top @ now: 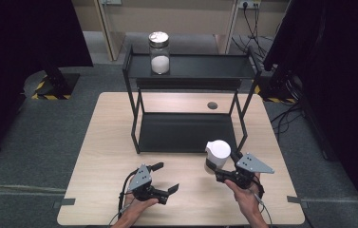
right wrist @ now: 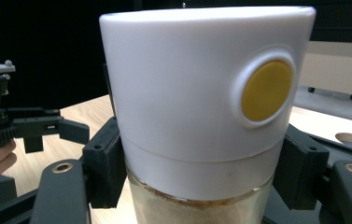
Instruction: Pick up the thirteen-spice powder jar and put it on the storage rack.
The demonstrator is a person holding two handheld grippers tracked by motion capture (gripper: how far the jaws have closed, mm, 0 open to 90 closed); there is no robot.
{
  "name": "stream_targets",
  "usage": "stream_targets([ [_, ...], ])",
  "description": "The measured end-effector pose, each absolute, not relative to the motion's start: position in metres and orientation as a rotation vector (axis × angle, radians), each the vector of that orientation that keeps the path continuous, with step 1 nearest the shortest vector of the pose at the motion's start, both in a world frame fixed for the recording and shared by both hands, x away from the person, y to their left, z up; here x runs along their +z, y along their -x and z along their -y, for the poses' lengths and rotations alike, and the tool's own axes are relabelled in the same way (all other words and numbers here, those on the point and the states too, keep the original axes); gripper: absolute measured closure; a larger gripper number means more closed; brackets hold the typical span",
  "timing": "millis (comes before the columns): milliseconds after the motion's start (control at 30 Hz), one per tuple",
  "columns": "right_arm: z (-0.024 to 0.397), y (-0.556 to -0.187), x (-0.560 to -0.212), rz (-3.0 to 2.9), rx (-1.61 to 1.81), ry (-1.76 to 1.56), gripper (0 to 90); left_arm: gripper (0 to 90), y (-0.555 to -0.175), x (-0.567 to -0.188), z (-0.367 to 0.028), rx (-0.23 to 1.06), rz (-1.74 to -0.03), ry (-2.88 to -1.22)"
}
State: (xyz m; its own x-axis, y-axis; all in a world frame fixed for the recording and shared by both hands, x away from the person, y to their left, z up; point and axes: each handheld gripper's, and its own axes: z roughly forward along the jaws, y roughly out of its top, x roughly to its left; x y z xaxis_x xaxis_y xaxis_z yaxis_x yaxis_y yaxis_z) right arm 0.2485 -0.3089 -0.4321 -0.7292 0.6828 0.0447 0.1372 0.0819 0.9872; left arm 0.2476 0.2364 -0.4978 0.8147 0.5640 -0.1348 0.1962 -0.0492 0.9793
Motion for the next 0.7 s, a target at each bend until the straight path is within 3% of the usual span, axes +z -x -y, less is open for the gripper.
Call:
stream_targets([
  [700, 0.307, -0.271, -0.369, -1.984, 1.707, -0.757, 30.9, 1.4, -0.248, -0.499, -0.237, 0.321, -0.621, -1.620],
])
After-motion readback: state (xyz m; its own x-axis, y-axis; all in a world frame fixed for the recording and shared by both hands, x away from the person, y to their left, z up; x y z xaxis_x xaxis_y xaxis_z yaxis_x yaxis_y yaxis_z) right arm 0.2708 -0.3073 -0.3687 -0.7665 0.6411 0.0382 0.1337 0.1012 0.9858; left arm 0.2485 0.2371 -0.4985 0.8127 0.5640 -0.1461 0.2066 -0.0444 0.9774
